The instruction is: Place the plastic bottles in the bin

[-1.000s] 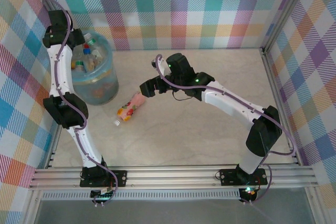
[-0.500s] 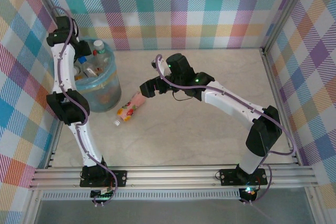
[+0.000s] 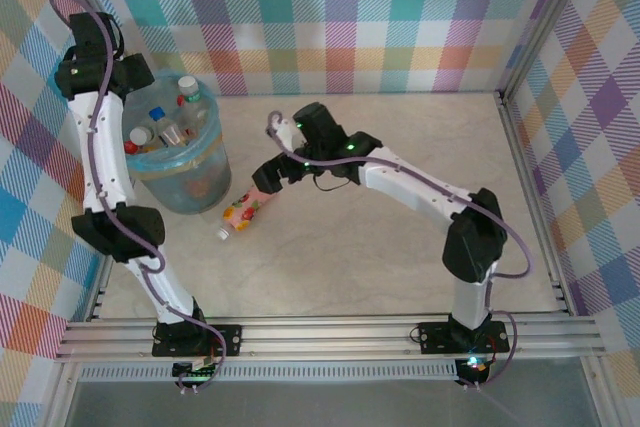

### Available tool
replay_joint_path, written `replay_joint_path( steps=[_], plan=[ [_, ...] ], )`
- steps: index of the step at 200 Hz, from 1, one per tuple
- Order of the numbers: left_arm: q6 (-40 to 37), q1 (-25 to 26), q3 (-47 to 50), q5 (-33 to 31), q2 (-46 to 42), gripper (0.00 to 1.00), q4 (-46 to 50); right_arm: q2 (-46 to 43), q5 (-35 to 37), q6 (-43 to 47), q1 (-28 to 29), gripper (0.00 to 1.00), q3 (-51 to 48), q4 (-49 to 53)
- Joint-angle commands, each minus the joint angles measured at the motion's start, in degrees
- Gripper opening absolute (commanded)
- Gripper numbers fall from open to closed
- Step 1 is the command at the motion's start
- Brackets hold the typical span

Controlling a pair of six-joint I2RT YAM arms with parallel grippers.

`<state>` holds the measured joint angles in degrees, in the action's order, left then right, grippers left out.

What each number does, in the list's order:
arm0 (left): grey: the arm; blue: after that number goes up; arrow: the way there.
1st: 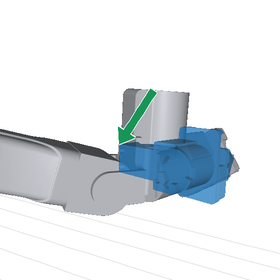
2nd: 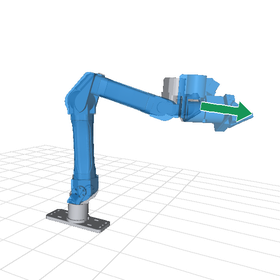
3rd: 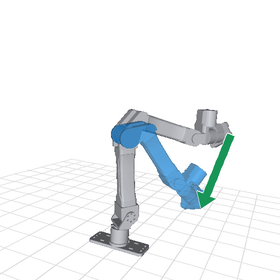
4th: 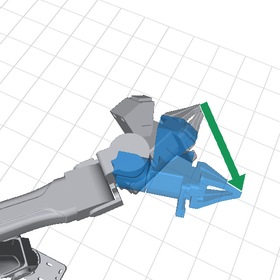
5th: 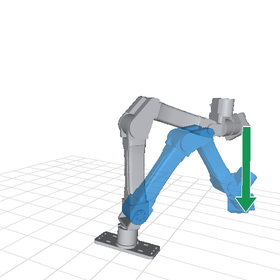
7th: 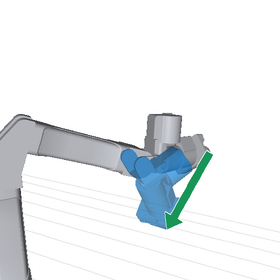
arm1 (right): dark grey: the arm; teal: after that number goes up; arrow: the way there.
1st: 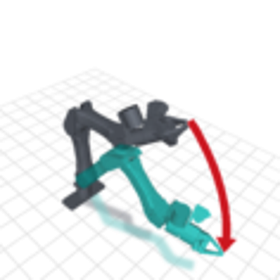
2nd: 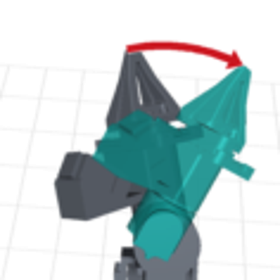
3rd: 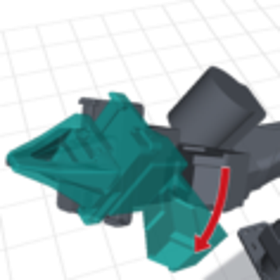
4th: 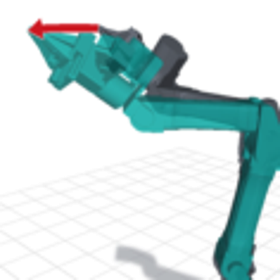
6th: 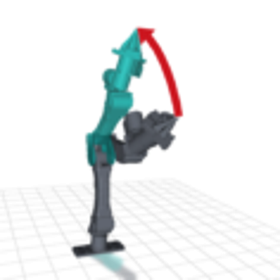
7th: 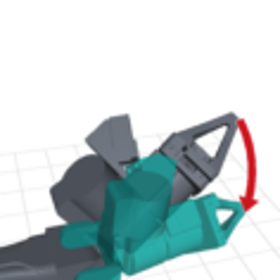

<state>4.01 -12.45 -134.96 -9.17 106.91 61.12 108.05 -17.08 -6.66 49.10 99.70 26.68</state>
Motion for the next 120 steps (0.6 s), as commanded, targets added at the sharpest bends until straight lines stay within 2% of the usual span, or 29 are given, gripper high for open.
replay_joint_path(
  steps=[1, 34, 50, 85, 120],
  plan=[
    [1.5, 0.5, 6.1, 2.5, -6.7, 0.67, -2.6, 3.5, -1.4, 14.2, 3.0, 1.0, 1.7, 4.8],
    [3.0, 2.5, 21.0, 5.5, -18.2, 0.68, -6.0, 5.4, -5.2, 32.6, 4.6, 1.0, -1.8, 0.9],
    [4.3, 3.5, 27.8, 7.5, -23.8, 0.69, -7.6, 6.9, -4.5, 37.0, 4.6, 1.0, -1.9, -1.2],
    [5.3, 5.1, 40.9, 15.1, -34.8, 0.72, -10.8, 12.7, -2.3, 48.2, 4.6, 1.0, 2.3, 2.6],
    [7.0, 5.4, 50.0, 17.3, -44.3, 0.73, -12.9, 16.8, -0.4, 55.1, 4.7, 1.0, 3.0, -0.2]
  ],
)
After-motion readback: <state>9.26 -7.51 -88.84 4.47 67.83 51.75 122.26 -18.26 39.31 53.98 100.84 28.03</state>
